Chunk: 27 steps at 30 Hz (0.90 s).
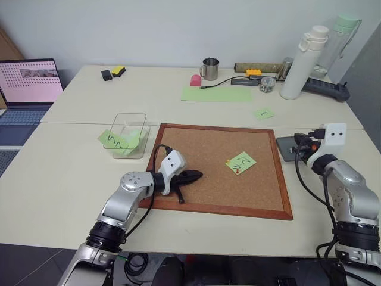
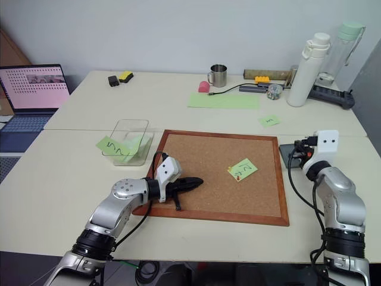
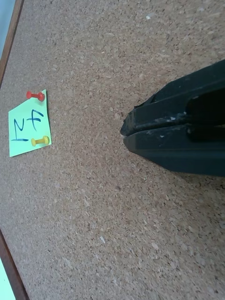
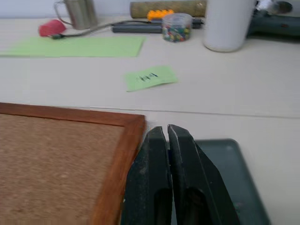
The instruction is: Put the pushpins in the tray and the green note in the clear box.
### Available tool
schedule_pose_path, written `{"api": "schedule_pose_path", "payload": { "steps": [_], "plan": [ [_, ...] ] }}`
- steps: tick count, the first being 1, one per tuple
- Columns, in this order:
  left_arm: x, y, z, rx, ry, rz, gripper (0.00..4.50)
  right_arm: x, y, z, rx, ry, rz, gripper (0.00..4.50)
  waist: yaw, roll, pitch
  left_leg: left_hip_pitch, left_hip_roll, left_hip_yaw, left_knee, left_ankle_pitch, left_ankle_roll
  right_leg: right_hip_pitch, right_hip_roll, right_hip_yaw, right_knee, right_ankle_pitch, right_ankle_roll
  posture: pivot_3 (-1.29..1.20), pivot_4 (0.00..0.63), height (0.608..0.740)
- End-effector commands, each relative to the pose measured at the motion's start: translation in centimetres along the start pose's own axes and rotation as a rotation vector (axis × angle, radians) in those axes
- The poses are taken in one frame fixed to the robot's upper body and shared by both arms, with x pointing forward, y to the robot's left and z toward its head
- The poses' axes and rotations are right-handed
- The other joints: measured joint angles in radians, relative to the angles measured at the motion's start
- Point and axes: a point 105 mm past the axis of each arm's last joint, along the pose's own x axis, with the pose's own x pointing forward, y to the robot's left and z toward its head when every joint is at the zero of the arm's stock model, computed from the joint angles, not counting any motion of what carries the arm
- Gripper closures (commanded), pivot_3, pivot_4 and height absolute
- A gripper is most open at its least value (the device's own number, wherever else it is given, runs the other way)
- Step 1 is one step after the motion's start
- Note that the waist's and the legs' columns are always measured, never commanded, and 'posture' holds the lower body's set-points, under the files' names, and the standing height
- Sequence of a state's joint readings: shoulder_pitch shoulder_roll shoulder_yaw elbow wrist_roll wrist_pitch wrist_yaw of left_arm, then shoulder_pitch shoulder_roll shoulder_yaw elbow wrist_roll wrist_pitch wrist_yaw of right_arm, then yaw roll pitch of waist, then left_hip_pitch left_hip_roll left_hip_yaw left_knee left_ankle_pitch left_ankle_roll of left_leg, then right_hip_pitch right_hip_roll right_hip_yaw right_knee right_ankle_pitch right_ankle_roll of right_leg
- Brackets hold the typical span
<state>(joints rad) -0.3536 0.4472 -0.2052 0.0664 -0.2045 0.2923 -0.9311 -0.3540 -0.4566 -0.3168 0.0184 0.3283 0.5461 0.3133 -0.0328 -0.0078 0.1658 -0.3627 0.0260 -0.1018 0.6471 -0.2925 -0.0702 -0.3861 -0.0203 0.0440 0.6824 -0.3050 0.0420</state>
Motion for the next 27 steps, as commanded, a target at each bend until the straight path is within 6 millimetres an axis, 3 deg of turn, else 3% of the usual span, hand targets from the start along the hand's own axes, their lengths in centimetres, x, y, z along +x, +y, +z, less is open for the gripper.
{"api": "schedule_pose_path", "payload": {
  "steps": [1,5,15,20,27],
  "plan": [
    [0.1,-0.4,-0.3,0.0,0.01,-0.01,4.5,0.4,0.0,1.1,0.011,-0.021,0.015,4.47,0.0,0.0,0.0,0.0,0.0,0.0,0.0,0.0,0.0,0.0,0.0,0.0,0.0,0.0,0.0,0.0,0.15,0.74],
    [0.0,-0.3,-0.4,-0.001,0.012,-0.004,4.5,0.8,0.2,0.5,0.034,-0.01,0.023,4.47,0.0,0.0,0.0,0.0,0.0,0.0,0.0,0.0,0.0,0.0,0.0,0.0,0.0,0.0,0.0,0.0,0.15,0.74],
    [-0.4,-0.1,-0.3,-0.002,0.017,0.008,4.5,1.1,-0.2,0.4,0.029,-0.021,0.003,2.45,0.0,0.0,0.0,0.0,0.0,0.0,0.0,0.0,0.0,0.0,0.0,0.0,0.0,0.0,0.0,0.0,0.15,0.74],
    [-0.3,-0.1,-0.3,-0.001,0.017,0.006,4.5,1.0,-0.2,0.9,0.019,-0.049,0.012,2.45,0.0,0.0,0.0,0.0,0.0,0.0,0.0,0.0,0.0,0.0,0.0,0.0,0.0,0.0,0.0,0.0,0.15,0.74],
    [-0.1,-0.1,-0.1,0.001,0.012,0.0,4.5,1.1,0.0,-0.1,-0.009,-0.037,0.018,2.45,0.0,0.0,0.0,0.0,0.0,0.0,0.0,0.0,0.0,0.0,0.0,0.0,0.0,0.0,0.0,0.0,0.15,0.74]
  ]
}}
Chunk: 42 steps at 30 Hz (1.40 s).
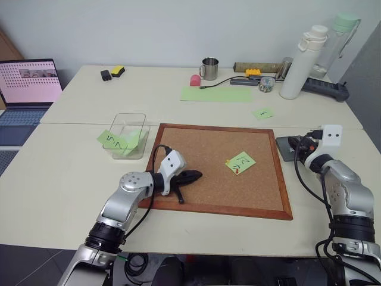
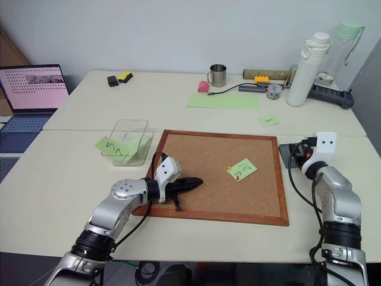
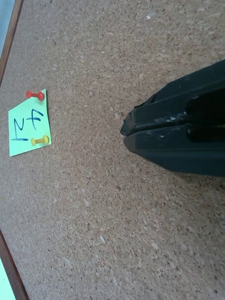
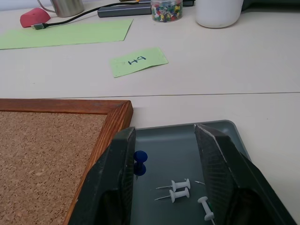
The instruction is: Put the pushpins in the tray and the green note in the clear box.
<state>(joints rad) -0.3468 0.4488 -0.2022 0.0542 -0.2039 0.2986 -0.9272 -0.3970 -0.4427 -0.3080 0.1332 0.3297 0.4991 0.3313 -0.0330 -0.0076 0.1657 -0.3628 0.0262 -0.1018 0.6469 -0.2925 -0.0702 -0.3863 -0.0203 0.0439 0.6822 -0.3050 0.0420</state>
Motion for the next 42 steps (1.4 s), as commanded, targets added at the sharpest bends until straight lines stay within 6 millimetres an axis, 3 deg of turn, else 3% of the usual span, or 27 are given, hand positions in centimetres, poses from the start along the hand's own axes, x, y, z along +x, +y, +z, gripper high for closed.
{"api": "schedule_pose_path", "payload": {
  "steps": [1,7,18,42],
  "plan": [
    [0.0,0.0,-0.1,0.004,0.01,-0.004,4.5,0.1,0.0,0.4,-0.073,-0.042,0.005,2.45,0.0,0.0,0.0,0.0,0.0,0.0,0.0,0.0,0.0,0.0,0.0,0.0,0.0,0.0,0.0,0.0,0.15,0.74],
    [0.0,0.1,0.0,0.007,0.007,0.003,4.5,0.8,-0.2,-0.9,-0.094,-0.022,-0.004,2.45,0.0,0.0,0.0,0.0,0.0,0.001,0.0,0.0,0.0,0.0,0.0,0.0,0.0,0.0,0.0,0.0,0.15,0.74],
    [-0.1,0.1,-0.1,0.002,0.006,0.012,4.5,0.7,-0.8,0.0,-0.164,-0.044,-0.018,2.45,0.0,0.0,0.0,0.0,0.0,0.0,0.0,0.0,0.0,0.0,0.0,0.0,0.0,0.0,0.0,0.0,0.15,0.74],
    [0.0,0.4,0.2,0.008,0.001,0.012,4.5,0.6,-1.0,-1.8,-0.24,0.039,-0.02,2.45,0.0,0.0,0.0,0.0,0.0,0.0,0.0,0.0,0.0,0.0,0.0,0.0,0.0,0.0,0.0,0.0,0.15,0.74]
  ]
}}
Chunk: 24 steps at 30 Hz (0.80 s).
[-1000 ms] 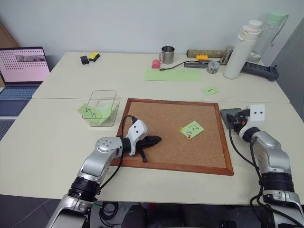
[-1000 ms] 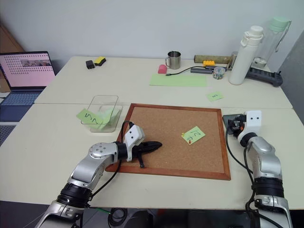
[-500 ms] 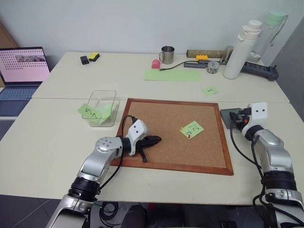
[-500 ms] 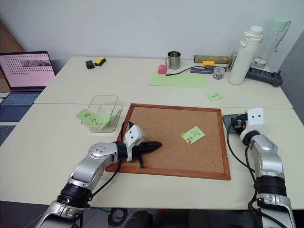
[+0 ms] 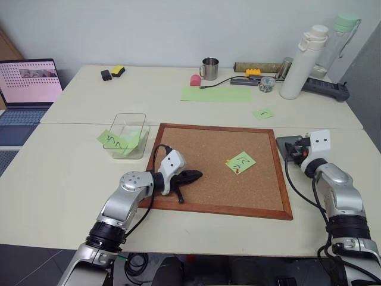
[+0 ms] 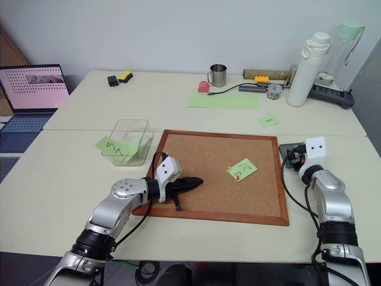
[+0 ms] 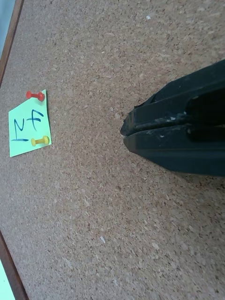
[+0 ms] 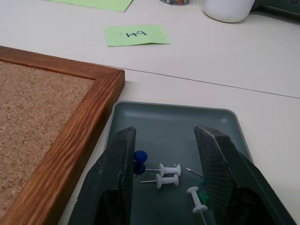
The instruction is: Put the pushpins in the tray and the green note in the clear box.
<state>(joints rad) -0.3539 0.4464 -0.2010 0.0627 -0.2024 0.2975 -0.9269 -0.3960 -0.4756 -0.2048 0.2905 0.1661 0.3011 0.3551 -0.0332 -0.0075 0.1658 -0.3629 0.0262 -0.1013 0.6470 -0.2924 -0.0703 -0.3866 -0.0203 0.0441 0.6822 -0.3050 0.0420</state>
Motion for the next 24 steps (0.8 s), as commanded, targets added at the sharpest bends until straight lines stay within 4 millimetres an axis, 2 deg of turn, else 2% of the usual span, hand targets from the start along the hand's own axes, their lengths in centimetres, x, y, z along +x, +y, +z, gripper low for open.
{"api": "schedule_pose_path", "payload": {
  "steps": [1,14,20,22,24],
  "plan": [
    [0.0,0.2,0.1,0.008,0.001,0.009,4.5,-0.2,-0.6,0.4,-0.024,-0.006,-0.012,2.45,0.0,0.0,0.0,0.0,0.0,0.0,0.0,0.0,0.0,0.0,0.0,0.0,0.0,0.0,0.0,0.0,0.15,0.74],
    [0.1,0.2,0.2,0.013,-0.003,0.009,4.5,-0.3,-1.0,0.8,-0.021,-0.02,-0.023,2.45,0.0,0.0,0.0,0.0,0.0,0.0,0.0,0.0,0.0,0.0,0.0,0.0,0.0,0.0,0.0,0.0,0.15,0.74],
    [0.1,0.1,0.1,0.012,-0.002,0.008,4.5,-0.8,-0.4,3.8,0.072,-0.178,0.009,2.45,0.0,0.0,0.0,0.0,0.0,0.0,0.0,0.0,0.0,0.0,0.0,0.0,0.0,0.0,0.0,0.0,0.15,0.74],
    [0.1,0.1,0.1,0.012,-0.001,0.006,4.5,-1.2,0.8,4.9,0.077,-0.218,0.078,2.45,0.0,0.0,0.0,0.0,0.0,0.0,0.0,0.0,0.0,0.0,0.0,0.0,0.0,0.0,0.0,0.0,0.15,0.74],
    [0.1,0.1,0.1,0.012,0.0,0.005,4.5,-1.9,2.7,6.0,0.077,-0.246,0.196,2.45,0.0,0.0,0.0,0.0,0.0,0.0,0.0,0.0,0.0,0.0,0.0,0.0,0.0,0.0,0.0,0.0,0.15,0.74]
  ]
}}
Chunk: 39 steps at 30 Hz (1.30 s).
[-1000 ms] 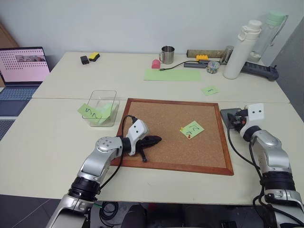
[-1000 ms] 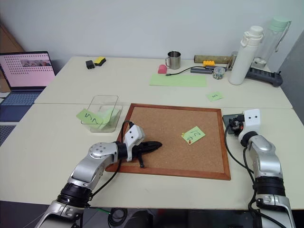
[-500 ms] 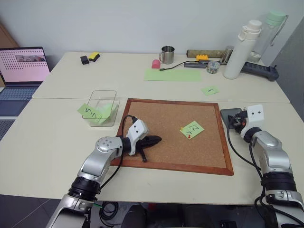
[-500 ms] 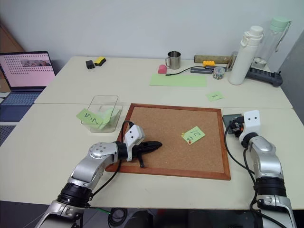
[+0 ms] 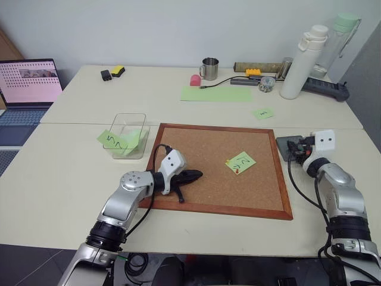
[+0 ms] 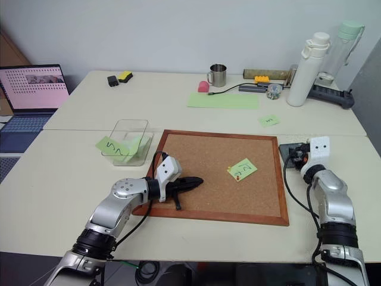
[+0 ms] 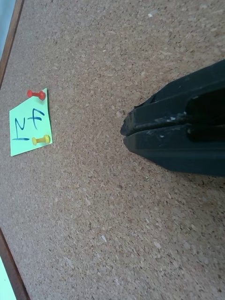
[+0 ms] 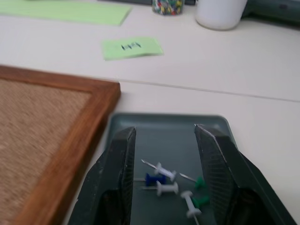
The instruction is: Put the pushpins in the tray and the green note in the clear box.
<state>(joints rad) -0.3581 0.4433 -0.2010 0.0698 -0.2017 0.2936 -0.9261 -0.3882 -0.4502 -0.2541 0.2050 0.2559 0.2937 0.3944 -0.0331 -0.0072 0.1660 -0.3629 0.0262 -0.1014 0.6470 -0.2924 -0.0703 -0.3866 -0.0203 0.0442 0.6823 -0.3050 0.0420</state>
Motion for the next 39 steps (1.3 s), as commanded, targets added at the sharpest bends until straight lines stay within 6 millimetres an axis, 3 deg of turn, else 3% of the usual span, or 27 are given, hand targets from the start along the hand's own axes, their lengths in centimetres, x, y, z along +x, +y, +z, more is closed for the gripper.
{"api": "schedule_pose_path", "payload": {
  "steps": [1,6,11,22,30,33,39],
  "plan": [
    [0.0,0.0,0.1,0.011,0.002,0.003,4.5,-1.2,3.8,3.7,-0.002,-0.116,0.228,2.45,0.0,0.0,0.0,0.0,0.0,0.0,0.0,0.0,0.0,0.0,0.0,0.0,0.0,0.0,0.0,0.0,0.15,0.74],
    [0.0,0.0,0.1,0.012,0.004,-0.002,4.5,-5.0,11.6,3.3,-0.035,-0.035,0.674,2.45,0.001,0.0,0.0,0.0,0.0,-0.001,0.0,0.0,0.0,0.0,0.0,-0.001,0.0,0.0,0.0,0.0,0.15,0.74],
    [0.0,0.0,0.1,0.012,0.002,-0.005,4.5,-6.0,14.6,2.0,-0.067,0.018,0.781,2.45,0.0,0.0,0.0,0.0,0.0,-0.002,0.001,0.0,0.0,0.001,0.0,-0.001,0.0,0.0,0.0,0.0,0.15,0.74],
    [-0.1,0.1,0.2,0.013,0.004,0.008,4.5,-3.9,15.3,-1.5,-0.107,0.085,0.7,2.45,0.0,0.0,0.0,0.0,0.0,-0.003,0.0,0.0,0.0,0.001,0.0,-0.002,-0.001,0.0,0.0,0.0,0.15,0.74],
    [-0.2,0.2,0.3,0.013,0.005,0.015,4.5,-3.5,15.3,-2.4,-0.103,0.108,0.671,2.45,0.0,0.0,0.0,0.0,0.0,-0.003,0.0,0.0,0.0,0.0,0.0,-0.002,-0.001,0.0,0.0,0.0,0.15,0.74],
    [-0.2,0.1,0.2,0.014,0.005,0.014,4.5,-3.6,15.4,-2.4,-0.065,0.1,0.673,2.86,0.0,0.0,0.0,0.0,0.0,-0.003,0.0,0.0,0.0,0.0,0.0,-0.002,-0.001,0.0,0.0,0.0,0.15,0.74],
    [-0.2,0.2,0.3,0.015,0.002,0.014,4.5,-3.5,15.3,-2.0,-0.053,0.084,0.662,4.16,0.0,0.0,0.0,0.0,0.0,-0.003,0.0,0.0,0.0,0.0,0.0,-0.002,-0.001,0.0,0.0,0.0,0.15,0.74]
  ]
}}
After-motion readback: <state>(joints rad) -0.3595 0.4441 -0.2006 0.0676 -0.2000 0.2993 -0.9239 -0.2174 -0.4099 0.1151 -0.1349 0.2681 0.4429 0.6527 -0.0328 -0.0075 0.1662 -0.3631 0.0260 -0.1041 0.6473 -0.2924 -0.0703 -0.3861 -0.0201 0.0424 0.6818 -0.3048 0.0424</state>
